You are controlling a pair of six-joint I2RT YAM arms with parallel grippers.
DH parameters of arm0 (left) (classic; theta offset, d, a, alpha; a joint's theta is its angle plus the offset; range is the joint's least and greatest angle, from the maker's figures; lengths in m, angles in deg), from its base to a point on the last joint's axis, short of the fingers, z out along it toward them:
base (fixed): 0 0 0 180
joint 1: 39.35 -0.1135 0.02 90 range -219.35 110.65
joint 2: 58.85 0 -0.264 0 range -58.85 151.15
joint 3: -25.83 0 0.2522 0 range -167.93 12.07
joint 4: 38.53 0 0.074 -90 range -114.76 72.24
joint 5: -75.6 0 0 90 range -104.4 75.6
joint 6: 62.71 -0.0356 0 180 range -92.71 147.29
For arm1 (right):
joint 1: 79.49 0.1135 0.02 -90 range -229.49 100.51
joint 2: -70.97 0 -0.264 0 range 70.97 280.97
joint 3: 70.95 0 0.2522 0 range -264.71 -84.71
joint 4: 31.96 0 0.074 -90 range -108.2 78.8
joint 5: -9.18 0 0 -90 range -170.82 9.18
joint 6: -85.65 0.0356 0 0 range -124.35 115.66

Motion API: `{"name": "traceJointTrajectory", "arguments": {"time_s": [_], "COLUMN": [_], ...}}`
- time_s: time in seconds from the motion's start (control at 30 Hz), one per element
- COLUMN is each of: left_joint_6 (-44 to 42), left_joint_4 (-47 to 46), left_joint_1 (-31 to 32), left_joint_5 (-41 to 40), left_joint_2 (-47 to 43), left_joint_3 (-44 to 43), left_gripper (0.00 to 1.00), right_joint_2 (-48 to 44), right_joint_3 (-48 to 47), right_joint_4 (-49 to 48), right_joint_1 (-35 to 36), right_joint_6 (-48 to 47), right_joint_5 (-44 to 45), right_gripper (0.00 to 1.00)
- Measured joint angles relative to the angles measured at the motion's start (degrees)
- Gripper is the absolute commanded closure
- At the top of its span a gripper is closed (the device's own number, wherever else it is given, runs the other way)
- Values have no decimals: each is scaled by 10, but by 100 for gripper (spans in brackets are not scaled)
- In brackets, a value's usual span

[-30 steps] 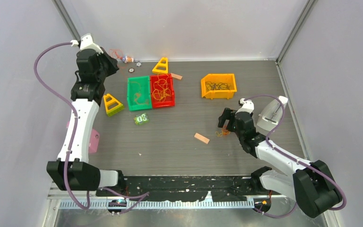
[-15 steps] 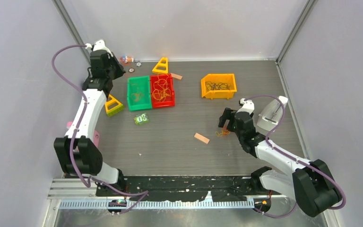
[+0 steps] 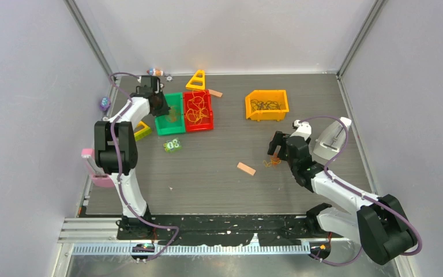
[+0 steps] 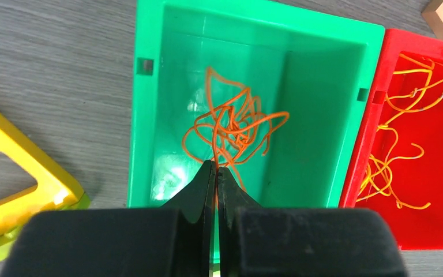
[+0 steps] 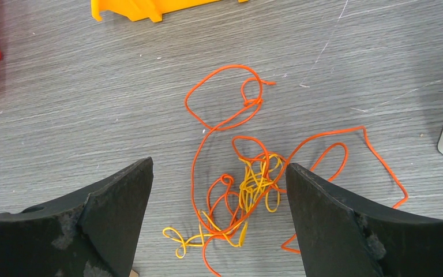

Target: Untangle the cables

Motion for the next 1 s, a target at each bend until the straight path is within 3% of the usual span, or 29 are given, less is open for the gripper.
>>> {"name": "traceJointTrajectory", "arguments": {"time_s": [0.1, 0.27, 0.43, 0.63, 0.77, 0.9, 1.0], "left_joint_6": [-5, -19, -35, -38, -29, -34, -47], "left_joint_4": [16, 24, 23, -20, -78, -150, -207], "left_joint_1": [1, 17, 69, 147, 243, 324, 342], "left_joint_5": [11, 12, 1, -6, -49, -64, -63], "left_joint_2": [16, -10, -111, -278, -386, -432, -431], "left_joint_3": [-20, -18, 23, 144, 277, 374, 421], "left_gripper": [61, 32, 2, 1, 2, 3, 2], "right_joint_2": [3, 18, 33, 48, 75, 112, 149], "right_joint_3": [-2, -11, -23, -34, -57, -86, -116], "right_joint_4": [1, 10, 23, 32, 52, 79, 106], "right_joint_1": [0, 0, 0, 0, 0, 0, 0], "right_joint_6": [0, 0, 1, 1, 3, 5, 7], "right_joint_5": [4, 13, 20, 29, 38, 46, 47], "right_gripper": [10, 9, 9, 10, 11, 12, 13]}}
